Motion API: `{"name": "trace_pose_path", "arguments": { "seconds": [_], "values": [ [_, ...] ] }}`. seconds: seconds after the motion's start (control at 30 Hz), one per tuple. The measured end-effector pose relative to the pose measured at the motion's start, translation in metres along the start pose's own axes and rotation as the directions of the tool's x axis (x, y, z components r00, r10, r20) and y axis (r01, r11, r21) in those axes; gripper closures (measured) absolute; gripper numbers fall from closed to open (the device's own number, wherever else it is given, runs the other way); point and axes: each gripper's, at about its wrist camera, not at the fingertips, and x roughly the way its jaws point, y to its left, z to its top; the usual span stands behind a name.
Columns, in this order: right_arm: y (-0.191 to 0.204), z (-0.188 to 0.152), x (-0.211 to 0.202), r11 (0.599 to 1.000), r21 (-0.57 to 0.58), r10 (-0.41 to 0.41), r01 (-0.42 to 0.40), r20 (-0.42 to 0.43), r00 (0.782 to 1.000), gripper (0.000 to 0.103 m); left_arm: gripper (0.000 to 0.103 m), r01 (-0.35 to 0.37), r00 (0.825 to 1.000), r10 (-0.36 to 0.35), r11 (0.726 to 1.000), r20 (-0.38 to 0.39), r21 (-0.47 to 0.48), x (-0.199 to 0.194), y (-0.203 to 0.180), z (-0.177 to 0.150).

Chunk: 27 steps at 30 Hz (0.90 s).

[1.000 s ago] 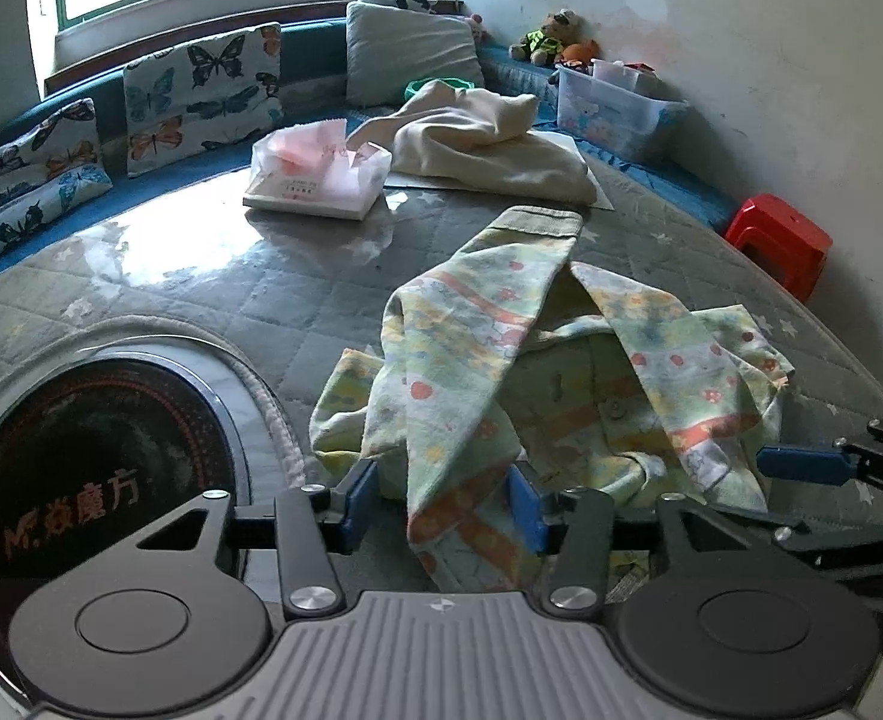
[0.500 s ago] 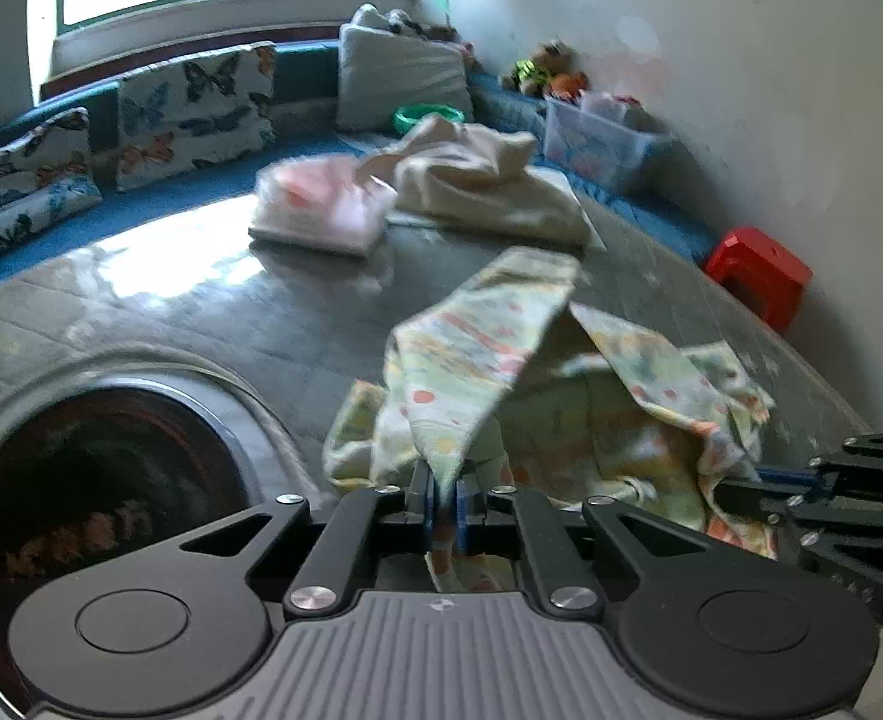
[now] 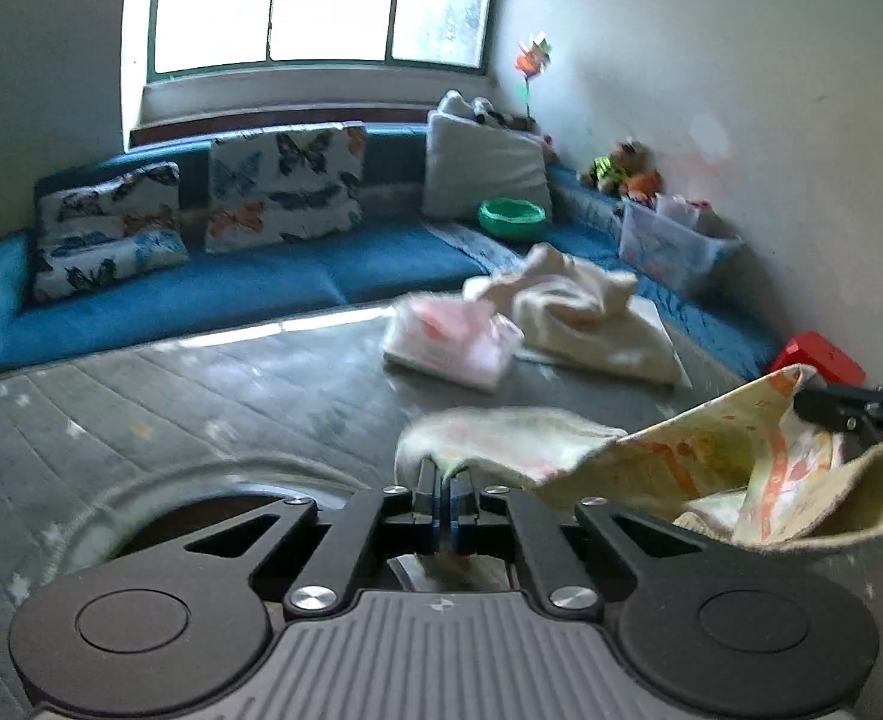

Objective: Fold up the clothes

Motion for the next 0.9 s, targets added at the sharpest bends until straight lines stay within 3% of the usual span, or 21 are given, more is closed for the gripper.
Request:
{"name": "trace_pose_path", "arguments": {
  "seconds": [0.23, 0.6, 0.7, 0.9],
  "values": [
    [0.012, 0.014, 0.001, 0.999, -0.038, 0.024, -0.023, 0.026, 0.999, 0.099, 0.101, -0.007, 1.0, 0.007, 1.0, 0.005, 0.014, -0.01, 0.005, -0.004],
    [0.013, -0.064, -0.031, 0.993, -0.089, 0.068, -0.083, -0.163, 0.984, 0.099, 0.102, 0.023, 0.995, -0.017, 0.998, -0.094, 0.064, -0.032, 0.009, -0.073],
    [0.015, -0.059, -0.034, 0.992, -0.104, 0.061, -0.076, -0.14, 0.988, 0.099, 0.102, 0.015, 0.997, -0.009, 0.997, -0.08, 0.075, -0.037, 0.008, -0.073],
    [0.029, -0.008, -0.029, 0.99, -0.133, 0.059, -0.057, 0.017, 0.998, 0.099, 0.102, -0.077, 0.997, 0.077, 0.997, 0.011, 0.028, -0.044, 0.028, -0.033]
  ]
}}
